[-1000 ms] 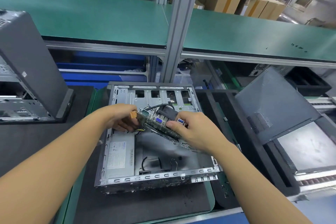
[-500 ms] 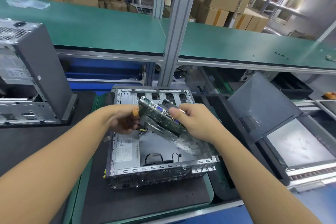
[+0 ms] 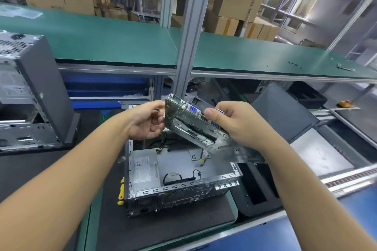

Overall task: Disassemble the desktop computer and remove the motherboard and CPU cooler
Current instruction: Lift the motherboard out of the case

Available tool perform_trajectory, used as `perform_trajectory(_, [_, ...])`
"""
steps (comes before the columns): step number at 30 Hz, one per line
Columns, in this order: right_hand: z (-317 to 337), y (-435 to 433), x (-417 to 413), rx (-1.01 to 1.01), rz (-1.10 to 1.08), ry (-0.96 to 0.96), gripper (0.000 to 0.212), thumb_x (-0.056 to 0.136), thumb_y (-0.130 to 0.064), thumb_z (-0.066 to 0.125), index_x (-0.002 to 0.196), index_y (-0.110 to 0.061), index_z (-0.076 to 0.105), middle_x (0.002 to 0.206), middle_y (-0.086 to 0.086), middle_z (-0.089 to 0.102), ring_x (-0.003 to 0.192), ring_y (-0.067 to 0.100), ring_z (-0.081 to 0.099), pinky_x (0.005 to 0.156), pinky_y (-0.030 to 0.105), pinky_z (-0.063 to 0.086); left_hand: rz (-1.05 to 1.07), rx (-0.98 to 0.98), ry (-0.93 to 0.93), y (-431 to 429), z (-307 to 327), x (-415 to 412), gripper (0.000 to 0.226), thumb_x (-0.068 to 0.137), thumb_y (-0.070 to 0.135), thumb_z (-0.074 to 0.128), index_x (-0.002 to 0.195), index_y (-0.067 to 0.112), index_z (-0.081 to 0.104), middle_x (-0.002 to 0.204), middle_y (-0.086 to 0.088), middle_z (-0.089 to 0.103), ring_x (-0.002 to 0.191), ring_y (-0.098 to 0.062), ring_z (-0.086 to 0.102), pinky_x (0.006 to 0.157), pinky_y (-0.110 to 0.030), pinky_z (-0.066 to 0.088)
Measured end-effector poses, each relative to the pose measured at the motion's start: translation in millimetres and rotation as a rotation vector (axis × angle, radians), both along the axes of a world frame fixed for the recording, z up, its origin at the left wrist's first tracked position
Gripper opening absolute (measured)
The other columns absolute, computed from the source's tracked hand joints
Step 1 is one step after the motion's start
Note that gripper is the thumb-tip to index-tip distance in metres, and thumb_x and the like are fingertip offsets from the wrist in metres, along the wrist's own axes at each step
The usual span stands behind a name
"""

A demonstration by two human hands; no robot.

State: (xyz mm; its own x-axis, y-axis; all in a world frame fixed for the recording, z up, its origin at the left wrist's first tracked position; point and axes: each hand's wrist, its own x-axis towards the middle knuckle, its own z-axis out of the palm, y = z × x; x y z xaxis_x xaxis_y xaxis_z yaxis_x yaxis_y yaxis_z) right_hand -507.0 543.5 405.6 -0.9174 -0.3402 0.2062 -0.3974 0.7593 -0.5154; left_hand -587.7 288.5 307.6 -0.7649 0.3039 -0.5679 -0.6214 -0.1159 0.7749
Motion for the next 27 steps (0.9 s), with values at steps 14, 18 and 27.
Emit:
perform_trajectory(14, [2, 14, 12, 0.260, 0.006, 0.205, 0.065, 0.075, -0.086, 0.034, 0.079, -0.025, 0.056, 0.052, -0.009, 0.049, 0.051, 0.008, 0.048, 0.049, 0.022, 0.034, 0.055, -0.055, -0.162, 27, -18, -6, 0.063, 0.087, 0.060, 0.061, 0.113, 0.003, 0.058, 0.103, -0.011, 0.064, 0.086, -0.024, 0.060, 0.069, -0.039, 0.052])
perform_trajectory(18, [-20, 15, 5, 0.412, 0.026, 0.269, 0.073, 0.073, -0.091, 0.023, 0.083, -0.024, 0.051, 0.063, -0.007, 0.057, 0.059, 0.013, 0.053, 0.060, 0.034, 0.047, 0.152, 0.168, -0.078, 41, -8, -7, 0.030, 0.095, 0.038, 0.061, 0.109, 0.012, 0.060, 0.113, -0.011, 0.065, 0.096, -0.027, 0.063, 0.078, -0.041, 0.054])
perform_trajectory(27, [-51, 47, -15, 0.452, 0.208, 0.363, 0.049, 0.083, -0.072, 0.046, 0.077, -0.024, 0.038, 0.060, -0.013, 0.042, 0.049, 0.010, 0.042, 0.045, 0.029, 0.033, 0.360, 0.152, -0.047, 77, -22, -20, 0.020, 0.099, 0.026, 0.057, 0.085, 0.011, 0.059, 0.065, -0.006, 0.069, 0.049, -0.019, 0.067, 0.046, -0.033, 0.051])
